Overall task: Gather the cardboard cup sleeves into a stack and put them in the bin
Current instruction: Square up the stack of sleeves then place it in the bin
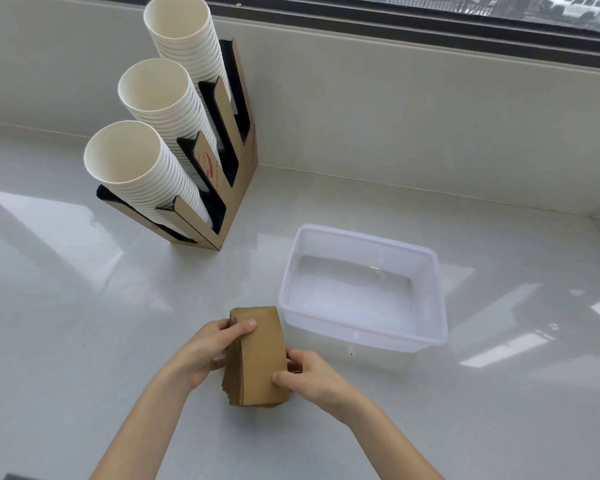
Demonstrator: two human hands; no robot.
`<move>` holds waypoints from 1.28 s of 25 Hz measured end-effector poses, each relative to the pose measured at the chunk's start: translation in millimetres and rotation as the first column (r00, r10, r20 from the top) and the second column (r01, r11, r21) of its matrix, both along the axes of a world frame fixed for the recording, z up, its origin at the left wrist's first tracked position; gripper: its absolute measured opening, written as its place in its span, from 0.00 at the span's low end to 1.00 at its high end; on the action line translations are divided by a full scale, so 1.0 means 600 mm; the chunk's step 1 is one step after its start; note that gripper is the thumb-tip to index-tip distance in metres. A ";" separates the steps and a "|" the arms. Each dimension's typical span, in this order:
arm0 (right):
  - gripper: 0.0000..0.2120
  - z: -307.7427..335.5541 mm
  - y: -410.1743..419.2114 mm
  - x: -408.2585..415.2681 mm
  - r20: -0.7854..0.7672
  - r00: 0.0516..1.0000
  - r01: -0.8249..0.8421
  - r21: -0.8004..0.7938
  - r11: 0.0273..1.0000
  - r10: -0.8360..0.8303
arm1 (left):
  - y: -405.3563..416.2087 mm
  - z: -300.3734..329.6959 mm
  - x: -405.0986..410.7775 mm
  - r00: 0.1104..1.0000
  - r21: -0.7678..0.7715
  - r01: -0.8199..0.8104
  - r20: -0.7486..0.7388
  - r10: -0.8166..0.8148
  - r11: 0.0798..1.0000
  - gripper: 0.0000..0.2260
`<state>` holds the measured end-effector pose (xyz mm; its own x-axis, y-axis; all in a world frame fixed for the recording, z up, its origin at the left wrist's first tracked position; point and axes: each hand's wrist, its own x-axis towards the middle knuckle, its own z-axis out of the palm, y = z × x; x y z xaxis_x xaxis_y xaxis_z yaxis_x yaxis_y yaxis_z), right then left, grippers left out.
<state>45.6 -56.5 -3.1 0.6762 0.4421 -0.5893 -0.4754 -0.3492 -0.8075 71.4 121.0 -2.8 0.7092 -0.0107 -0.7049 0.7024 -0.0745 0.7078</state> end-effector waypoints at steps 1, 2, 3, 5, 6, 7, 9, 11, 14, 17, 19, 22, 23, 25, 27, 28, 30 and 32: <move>0.17 -0.002 -0.001 0.000 -0.002 1.000 -0.001 0.004 1.000 0.001 | 0.000 0.000 -0.001 1.000 -0.015 0.007 0.007 -0.007 1.000 0.22; 0.18 -0.003 -0.003 -0.001 -0.002 1.000 -0.002 0.004 1.000 0.002 | 0.000 0.000 -0.003 1.000 -0.025 0.013 0.019 -0.013 1.000 0.23; 0.18 -0.004 -0.004 -0.001 -0.001 1.000 -0.008 0.002 1.000 0.008 | 0.000 -0.001 -0.006 0.999 -0.034 0.016 0.035 -0.015 0.999 0.25; 0.18 -0.007 -0.006 -0.003 0.001 1.000 -0.029 0.001 1.000 0.029 | 0.001 -0.002 -0.015 0.997 -0.051 0.002 0.076 0.002 0.999 0.34; 0.18 -0.007 -0.007 -0.004 0.001 0.999 -0.036 0.008 0.999 0.036 | 0.002 -0.002 -0.020 0.995 -0.057 -0.009 0.097 0.015 0.998 0.38; 0.18 -0.007 -0.007 -0.005 0.003 0.999 -0.038 0.013 0.999 0.038 | 0.004 -0.003 -0.024 0.993 -0.054 -0.017 0.116 0.023 0.998 0.41; 0.19 -0.008 -0.006 -0.009 0.008 0.999 -0.049 0.013 0.999 0.049 | 0.009 -0.004 -0.030 0.991 -0.024 -0.005 0.137 0.009 1.000 0.42; 0.20 -0.009 -0.006 -0.013 0.009 0.998 -0.064 0.006 0.998 0.063 | 0.014 -0.005 -0.036 0.990 0.026 0.021 0.138 -0.024 0.999 0.39; 0.20 -0.007 -0.004 -0.017 0.008 0.997 -0.071 0.016 0.997 0.071 | 0.018 -0.012 -0.040 0.991 0.092 -0.024 0.137 0.011 0.995 0.35; 0.21 -0.006 -0.002 -0.022 0.012 0.999 -0.045 0.018 0.999 0.045 | 0.017 -0.016 -0.050 0.981 0.074 -0.122 0.161 0.109 0.990 0.28; 0.25 -0.011 0.002 -0.025 0.016 1.000 -0.014 0.018 1.000 0.014 | 0.015 -0.015 -0.058 0.965 0.021 -0.201 0.178 0.194 0.979 0.21; 0.40 -0.024 0.007 -0.026 -0.062 0.996 0.064 0.070 0.996 -0.059 | 0.012 -0.005 -0.066 0.928 -0.066 -0.331 0.158 0.337 0.941 0.12; 0.44 -0.027 0.009 -0.027 -0.116 0.990 0.092 0.127 0.988 -0.077 | 0.013 -0.002 -0.067 0.914 -0.099 -0.368 0.145 0.379 0.925 0.11; 0.47 -0.030 0.013 -0.029 -0.202 0.977 0.117 0.221 0.968 -0.072 | 0.011 0.003 -0.067 0.891 -0.168 -0.412 0.130 0.434 0.896 0.10; 0.45 -0.030 0.013 -0.032 -0.224 0.973 0.119 0.288 0.950 -0.054 | 0.006 0.003 -0.068 0.885 -0.221 -0.416 0.125 0.448 0.882 0.11; 0.45 -0.032 0.012 -0.034 -0.224 0.973 0.135 0.315 0.939 -0.064 | 0.001 0.005 -0.070 0.885 -0.241 -0.412 0.125 0.449 0.879 0.11; 0.48 -0.035 0.008 -0.036 -0.205 0.970 0.195 0.326 0.925 -0.132 | -0.004 0.002 -0.074 0.885 -0.276 -0.378 0.171 0.432 0.884 0.14; 0.50 -0.039 -0.006 -0.039 -0.187 0.957 0.271 0.321 0.907 -0.220 | -0.005 -0.003 -0.077 0.901 -0.282 -0.272 0.260 0.346 0.920 0.26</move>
